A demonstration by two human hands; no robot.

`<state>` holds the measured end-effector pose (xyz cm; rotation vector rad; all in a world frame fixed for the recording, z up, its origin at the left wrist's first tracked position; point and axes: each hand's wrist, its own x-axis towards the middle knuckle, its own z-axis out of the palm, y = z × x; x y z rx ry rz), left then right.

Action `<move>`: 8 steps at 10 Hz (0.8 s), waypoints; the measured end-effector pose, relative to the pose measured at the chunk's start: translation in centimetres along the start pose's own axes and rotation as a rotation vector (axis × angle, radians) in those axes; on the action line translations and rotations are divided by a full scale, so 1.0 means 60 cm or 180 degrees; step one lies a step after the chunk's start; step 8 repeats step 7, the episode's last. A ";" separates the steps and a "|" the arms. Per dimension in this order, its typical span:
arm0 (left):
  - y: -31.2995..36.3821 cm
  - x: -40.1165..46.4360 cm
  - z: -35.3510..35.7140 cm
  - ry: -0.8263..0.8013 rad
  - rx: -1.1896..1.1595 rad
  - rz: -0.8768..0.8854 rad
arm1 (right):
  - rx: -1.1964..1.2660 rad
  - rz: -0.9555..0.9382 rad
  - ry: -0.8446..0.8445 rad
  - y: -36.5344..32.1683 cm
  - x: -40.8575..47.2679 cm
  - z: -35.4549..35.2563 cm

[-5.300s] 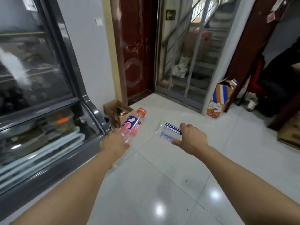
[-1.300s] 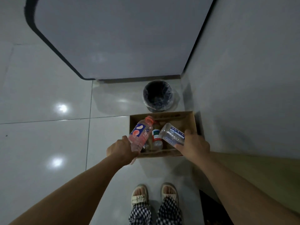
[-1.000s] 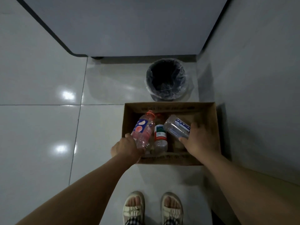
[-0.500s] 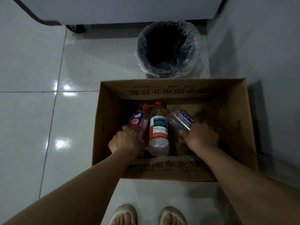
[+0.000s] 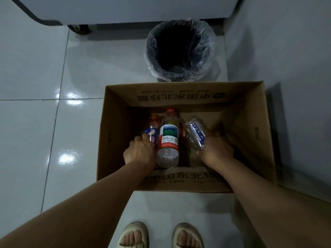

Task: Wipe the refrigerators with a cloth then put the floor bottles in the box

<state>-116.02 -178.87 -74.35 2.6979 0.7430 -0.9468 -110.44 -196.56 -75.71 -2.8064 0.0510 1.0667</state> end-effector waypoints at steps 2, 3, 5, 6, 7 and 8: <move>-0.009 -0.043 -0.085 0.0173 0.0044 0.0162 | -0.0455 -0.0477 -0.0141 -0.016 -0.069 -0.058; -0.016 -0.076 -0.151 0.0304 0.0002 0.0220 | -0.0624 -0.0673 -0.0199 -0.030 -0.118 -0.106; -0.031 -0.174 -0.300 0.0356 0.0067 0.0562 | -0.0836 -0.1001 -0.0110 -0.069 -0.246 -0.236; -0.045 -0.225 -0.380 0.0302 0.0227 0.0638 | -0.0948 -0.1139 -0.0086 -0.097 -0.314 -0.310; -0.069 -0.281 -0.453 0.0473 0.0268 0.0793 | -0.1063 -0.1225 -0.0045 -0.127 -0.386 -0.374; -0.069 -0.281 -0.453 0.0473 0.0268 0.0793 | -0.1063 -0.1225 -0.0045 -0.127 -0.386 -0.374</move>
